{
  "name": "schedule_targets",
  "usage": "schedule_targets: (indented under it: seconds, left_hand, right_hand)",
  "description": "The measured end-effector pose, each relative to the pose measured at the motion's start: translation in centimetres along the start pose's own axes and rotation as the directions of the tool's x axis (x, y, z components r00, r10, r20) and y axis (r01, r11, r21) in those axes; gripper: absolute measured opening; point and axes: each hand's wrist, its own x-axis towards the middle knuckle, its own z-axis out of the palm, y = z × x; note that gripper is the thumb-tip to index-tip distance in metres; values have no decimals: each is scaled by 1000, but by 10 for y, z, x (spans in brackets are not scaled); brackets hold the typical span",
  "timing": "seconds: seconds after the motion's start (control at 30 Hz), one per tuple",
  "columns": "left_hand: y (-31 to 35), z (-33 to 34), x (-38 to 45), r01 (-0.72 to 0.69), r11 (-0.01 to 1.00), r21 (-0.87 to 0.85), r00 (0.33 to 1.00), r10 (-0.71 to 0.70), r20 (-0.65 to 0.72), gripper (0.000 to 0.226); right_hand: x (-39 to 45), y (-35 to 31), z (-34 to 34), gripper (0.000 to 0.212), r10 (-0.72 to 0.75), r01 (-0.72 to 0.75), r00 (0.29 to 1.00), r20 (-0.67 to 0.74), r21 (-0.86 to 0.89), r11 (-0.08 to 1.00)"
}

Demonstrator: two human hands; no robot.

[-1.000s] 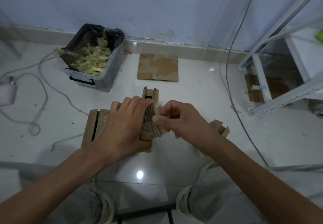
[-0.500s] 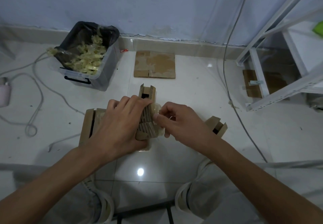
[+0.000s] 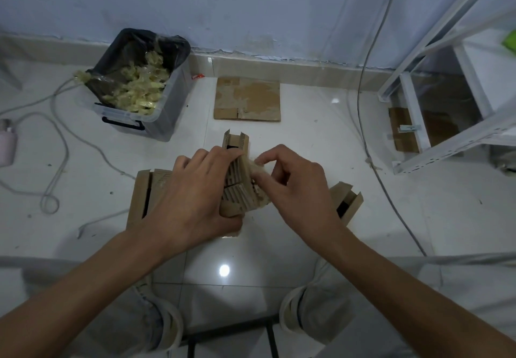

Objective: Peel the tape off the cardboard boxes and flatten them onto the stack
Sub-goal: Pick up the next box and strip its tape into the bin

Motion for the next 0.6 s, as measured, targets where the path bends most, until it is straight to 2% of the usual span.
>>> schedule_targets:
  seconds: [0.07, 0.13, 0.23, 0.4, 0.5, 0.6]
  left_hand:
    - [-1, -3, 0, 28, 1000, -9, 999, -28, -20, 97]
    - [-2, -4, -1, 31, 999, 8, 999, -31, -36, 99]
    - [-1, -4, 0, 4, 1000, 29, 999, -2, -52, 99]
    - [-3, -1, -1, -51, 991, 121, 998, 55, -29, 103]
    - [-3, -1, 1, -47, 996, 76, 999, 49, -25, 103]
    - [-1, -4, 1, -50, 998, 37, 998, 52, -47, 103]
  right_hand:
    - [2, -4, -4, 17, 57, -78, 995, 86, 270, 960]
    - [1, -9, -7, 21, 135, -205, 972, 190, 421, 884]
    - [2, -7, -9, 25, 284, -383, 914, 291, 384, 840]
    - [2, -6, -4, 13, 198, -253, 953, 228, 247, 935]
    - [1, -7, -2, 10, 211, -279, 951, 225, 342, 897]
    - [6, -6, -6, 13, 220, -365, 915, 337, 465, 806]
